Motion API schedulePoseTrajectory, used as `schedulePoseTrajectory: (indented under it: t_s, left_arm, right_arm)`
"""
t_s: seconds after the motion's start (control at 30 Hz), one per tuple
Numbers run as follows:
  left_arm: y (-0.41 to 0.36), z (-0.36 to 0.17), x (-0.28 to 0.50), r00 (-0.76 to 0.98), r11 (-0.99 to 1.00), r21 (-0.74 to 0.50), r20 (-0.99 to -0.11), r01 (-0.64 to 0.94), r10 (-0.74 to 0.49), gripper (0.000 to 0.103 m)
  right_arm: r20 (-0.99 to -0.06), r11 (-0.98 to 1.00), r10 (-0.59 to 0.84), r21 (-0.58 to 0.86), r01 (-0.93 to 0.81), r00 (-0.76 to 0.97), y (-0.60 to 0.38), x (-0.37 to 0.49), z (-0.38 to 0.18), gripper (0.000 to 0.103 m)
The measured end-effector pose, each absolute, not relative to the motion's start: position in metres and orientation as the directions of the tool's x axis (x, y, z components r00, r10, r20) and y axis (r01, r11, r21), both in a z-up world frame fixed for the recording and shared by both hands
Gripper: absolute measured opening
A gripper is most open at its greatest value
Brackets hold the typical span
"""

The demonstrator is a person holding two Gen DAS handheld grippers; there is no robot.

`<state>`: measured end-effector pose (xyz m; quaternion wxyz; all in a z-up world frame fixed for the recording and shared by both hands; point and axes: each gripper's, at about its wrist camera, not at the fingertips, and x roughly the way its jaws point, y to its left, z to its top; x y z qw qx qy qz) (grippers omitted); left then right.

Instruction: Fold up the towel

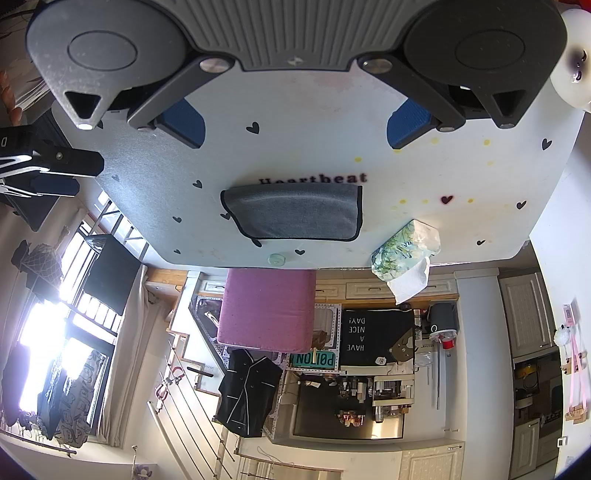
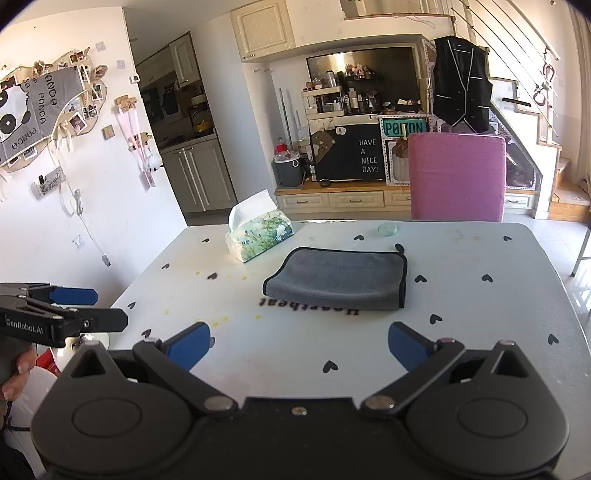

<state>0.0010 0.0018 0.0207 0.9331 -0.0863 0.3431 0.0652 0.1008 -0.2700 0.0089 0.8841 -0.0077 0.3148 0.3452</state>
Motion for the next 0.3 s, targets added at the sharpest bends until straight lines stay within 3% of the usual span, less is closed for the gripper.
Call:
schedulePoseTrajectory:
  t_s: [0.3]
  left_arm:
    - [0.0007, 0.0202, 0.0001, 0.752, 0.975, -0.115, -0.656, -0.188, 0.068, 0.103]
  right_arm:
    - [-0.562, 0.761, 0.606, 0.204, -0.616, 0.563, -0.2702, 0.1008, 0.0093, 0.103]
